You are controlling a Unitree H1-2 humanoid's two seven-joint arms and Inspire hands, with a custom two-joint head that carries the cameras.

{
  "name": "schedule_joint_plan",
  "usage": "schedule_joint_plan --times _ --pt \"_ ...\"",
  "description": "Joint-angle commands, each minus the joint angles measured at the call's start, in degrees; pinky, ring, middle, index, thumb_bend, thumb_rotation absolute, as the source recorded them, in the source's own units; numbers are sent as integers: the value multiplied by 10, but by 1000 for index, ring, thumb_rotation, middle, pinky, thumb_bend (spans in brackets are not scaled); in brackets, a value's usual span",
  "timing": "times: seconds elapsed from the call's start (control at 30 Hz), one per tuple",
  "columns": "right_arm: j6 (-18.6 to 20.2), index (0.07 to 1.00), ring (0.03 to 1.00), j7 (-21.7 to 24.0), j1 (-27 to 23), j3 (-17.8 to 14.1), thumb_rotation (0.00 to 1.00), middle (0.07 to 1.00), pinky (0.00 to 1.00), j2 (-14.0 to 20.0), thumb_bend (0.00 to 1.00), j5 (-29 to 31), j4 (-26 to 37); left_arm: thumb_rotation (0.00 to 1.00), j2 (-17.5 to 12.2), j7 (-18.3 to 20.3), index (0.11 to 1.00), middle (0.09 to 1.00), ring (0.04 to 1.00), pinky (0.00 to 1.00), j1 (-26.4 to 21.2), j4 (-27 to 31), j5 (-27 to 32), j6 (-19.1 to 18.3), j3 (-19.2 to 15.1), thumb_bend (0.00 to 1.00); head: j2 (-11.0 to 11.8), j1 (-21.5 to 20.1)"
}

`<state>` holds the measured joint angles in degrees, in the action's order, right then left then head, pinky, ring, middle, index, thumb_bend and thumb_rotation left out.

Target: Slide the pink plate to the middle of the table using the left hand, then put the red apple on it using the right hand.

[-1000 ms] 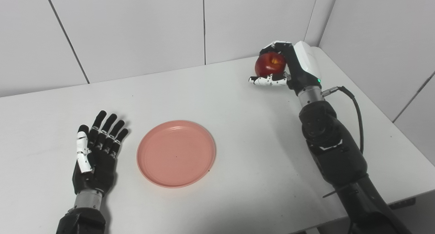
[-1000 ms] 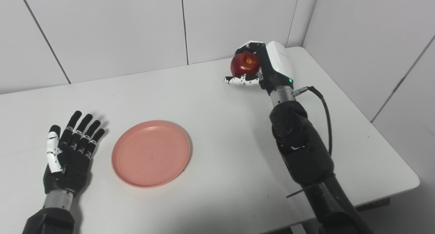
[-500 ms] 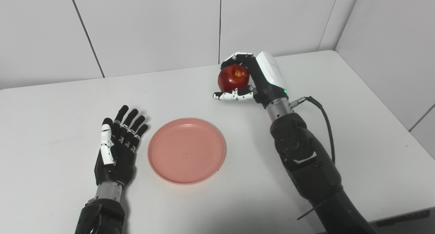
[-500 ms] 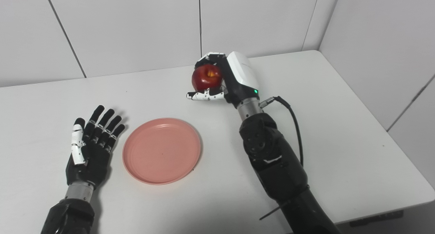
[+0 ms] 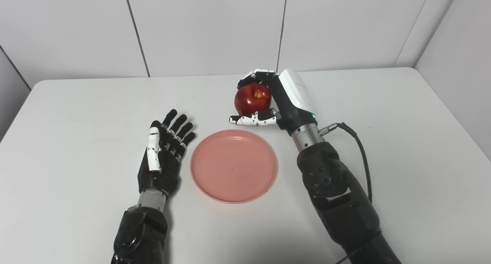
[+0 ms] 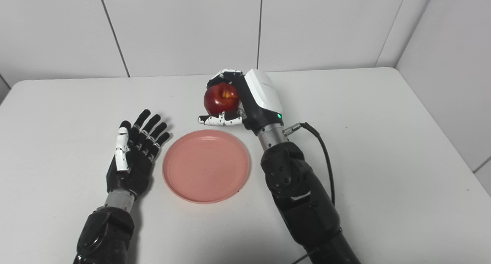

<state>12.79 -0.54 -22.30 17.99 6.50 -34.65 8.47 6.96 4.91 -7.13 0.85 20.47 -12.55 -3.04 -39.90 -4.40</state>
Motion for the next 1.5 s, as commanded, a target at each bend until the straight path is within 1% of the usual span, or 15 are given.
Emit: schedule_joint_plan --times 0.0,0.1,0.3,0.4,0.53,0.6,0.73,1.0,1.27,1.47 --pt "-38 486 365 2 -26 5 129 457 285 -6 517 -1 9 1000 11 -15 870 883 870 870 6 3 -13 -10 6 381 -3 12" --pt "-36 486 343 8 -22 16 130 443 261 -10 517 -3 8 1000 17 -22 871 883 870 872 4 4 -18 -9 8 384 -6 26" --pt "-42 485 377 10 -6 35 131 465 301 -18 518 -7 0 1000 26 -32 867 877 866 874 1 4 -24 -4 6 381 -11 41" --pt "-47 485 342 11 4 41 128 442 266 -19 517 -6 -1 1000 28 -34 870 877 866 876 0 7 -28 -2 7 380 -14 44" --pt "-47 486 310 17 17 43 124 416 230 -24 516 -1 -1 1000 29 -38 865 872 869 869 -1 8 -35 3 7 380 -18 45" --pt "-47 486 308 18 25 43 124 413 228 -26 515 0 -2 1000 28 -37 866 872 871 870 -1 8 -36 8 9 379 -20 45" --pt "-56 486 328 16 37 46 126 424 248 -25 516 2 -8 1000 26 -35 869 874 869 872 -2 9 -37 13 11 380 -22 46" --pt "-66 485 332 18 50 49 126 428 252 -20 516 4 -15 1000 29 -45 860 870 862 866 -3 10 -43 11 11 372 -24 46" --pt "-49 486 338 28 57 53 128 434 252 -20 517 -3 -18 1000 28 -41 864 875 867 873 -3 12 -46 11 13 371 -26 47" --pt "-52 486 332 33 59 55 128 430 246 -20 517 -11 -27 1000 27 -37 868 878 870 878 -3 10 -43 13 14 378 -27 46"
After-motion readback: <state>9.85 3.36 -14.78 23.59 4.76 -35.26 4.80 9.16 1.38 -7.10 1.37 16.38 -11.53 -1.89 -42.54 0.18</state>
